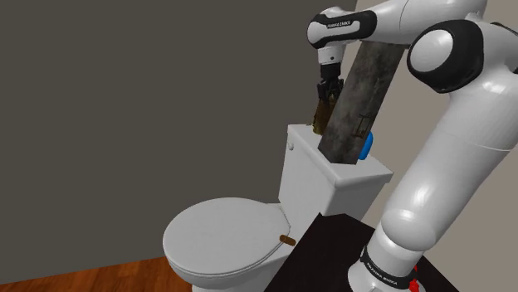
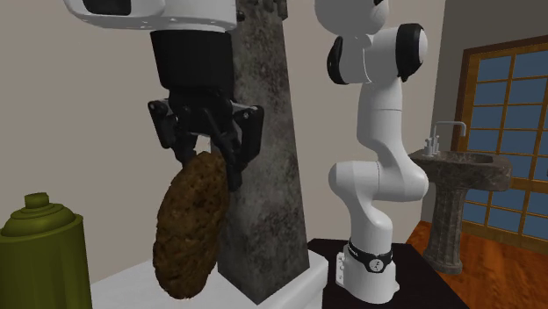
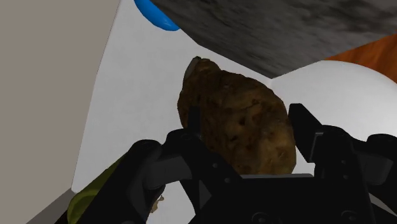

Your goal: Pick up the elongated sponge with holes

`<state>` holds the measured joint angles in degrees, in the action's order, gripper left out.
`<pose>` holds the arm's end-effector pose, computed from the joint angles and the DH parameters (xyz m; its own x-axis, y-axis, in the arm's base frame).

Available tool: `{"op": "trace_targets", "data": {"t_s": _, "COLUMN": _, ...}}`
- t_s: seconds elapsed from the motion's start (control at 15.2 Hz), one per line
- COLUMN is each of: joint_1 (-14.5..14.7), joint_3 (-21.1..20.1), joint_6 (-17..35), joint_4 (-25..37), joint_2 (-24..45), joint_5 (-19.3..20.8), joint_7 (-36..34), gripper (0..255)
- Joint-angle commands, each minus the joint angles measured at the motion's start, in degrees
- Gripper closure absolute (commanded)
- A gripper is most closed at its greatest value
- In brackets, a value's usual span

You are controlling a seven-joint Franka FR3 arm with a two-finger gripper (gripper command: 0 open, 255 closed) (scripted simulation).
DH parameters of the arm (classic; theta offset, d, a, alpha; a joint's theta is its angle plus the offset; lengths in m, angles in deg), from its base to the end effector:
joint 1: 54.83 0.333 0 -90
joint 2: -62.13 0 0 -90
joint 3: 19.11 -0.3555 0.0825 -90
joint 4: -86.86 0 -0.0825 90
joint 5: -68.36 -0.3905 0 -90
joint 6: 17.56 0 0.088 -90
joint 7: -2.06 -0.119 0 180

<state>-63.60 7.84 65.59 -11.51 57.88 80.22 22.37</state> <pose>0.3996 -0.3308 0.6118 0.9319 -0.2685 -0.2438 -0.2531 -0.9630 0.0930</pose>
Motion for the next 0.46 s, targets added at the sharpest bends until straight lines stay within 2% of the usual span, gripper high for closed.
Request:
{"op": "trace_targets", "data": {"t_s": 0.0, "joint_1": -0.02, "joint_3": 0.02, "joint_6": -1.59, "joint_4": 1.81, "joint_2": 0.14, "joint_5": -0.02, "joint_7": 0.37, "gripper": 255}}
{"op": "trace_targets", "data": {"t_s": 0.4, "joint_1": -0.05, "joint_3": 0.08, "joint_6": -4.84, "joint_4": 5.93, "joint_2": 1.01, "joint_5": -0.26, "joint_7": 1.18, "gripper": 255}}
